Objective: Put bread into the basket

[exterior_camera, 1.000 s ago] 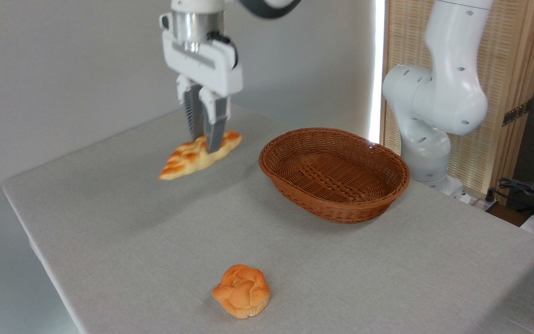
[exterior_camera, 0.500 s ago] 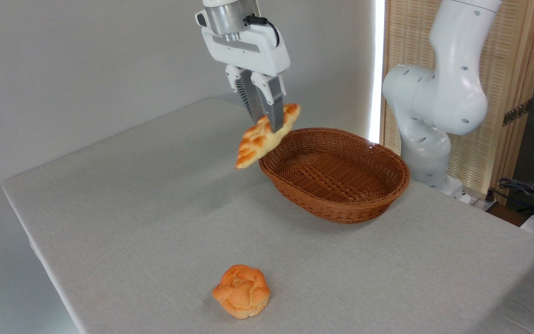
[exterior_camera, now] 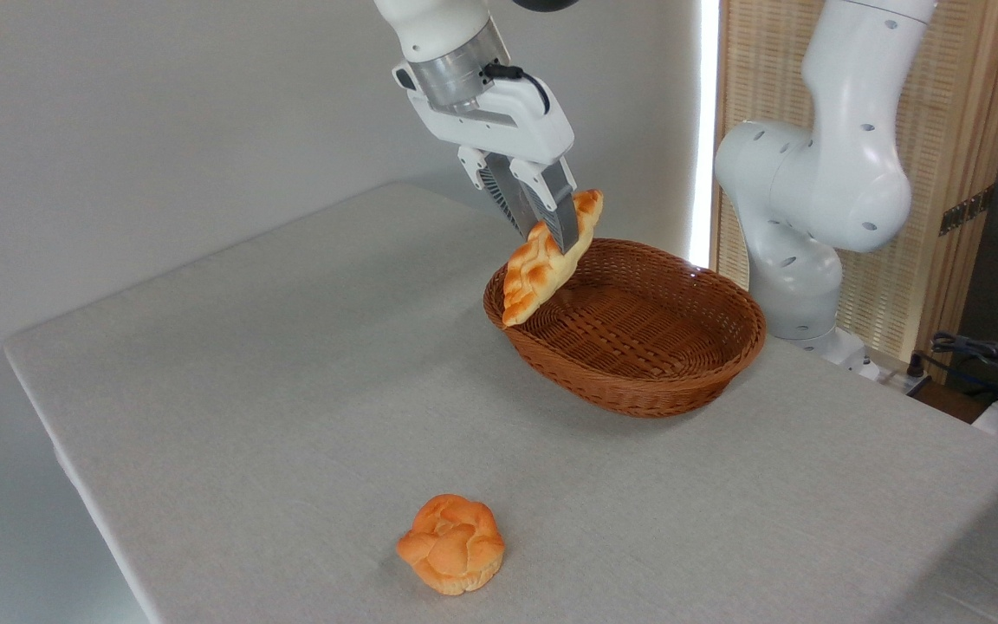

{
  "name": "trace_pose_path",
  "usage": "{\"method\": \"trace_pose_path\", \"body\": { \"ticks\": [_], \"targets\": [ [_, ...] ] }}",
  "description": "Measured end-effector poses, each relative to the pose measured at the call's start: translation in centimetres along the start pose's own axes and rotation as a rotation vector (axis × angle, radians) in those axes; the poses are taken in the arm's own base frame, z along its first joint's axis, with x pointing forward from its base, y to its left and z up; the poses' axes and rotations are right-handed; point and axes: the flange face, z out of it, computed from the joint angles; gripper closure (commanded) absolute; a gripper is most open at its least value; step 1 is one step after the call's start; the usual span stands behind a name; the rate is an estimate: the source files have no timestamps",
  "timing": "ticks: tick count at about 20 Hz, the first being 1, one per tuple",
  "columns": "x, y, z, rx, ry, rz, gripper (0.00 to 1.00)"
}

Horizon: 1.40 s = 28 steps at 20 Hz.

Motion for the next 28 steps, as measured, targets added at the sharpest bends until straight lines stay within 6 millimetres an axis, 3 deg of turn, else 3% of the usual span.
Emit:
{"method": "trace_pose_path", "body": {
  "ticks": [18, 25, 28],
  "targets": [
    [1.1, 0.8, 1.3, -0.006, -0.028, 0.029, 0.0],
    [3.3, -0.3, -4.2, 0.138, 0.277, 0.03, 0.0],
    [4.0, -2.9, -5.5, 0.168, 0.382, 0.001, 0.0]
  ]
}}
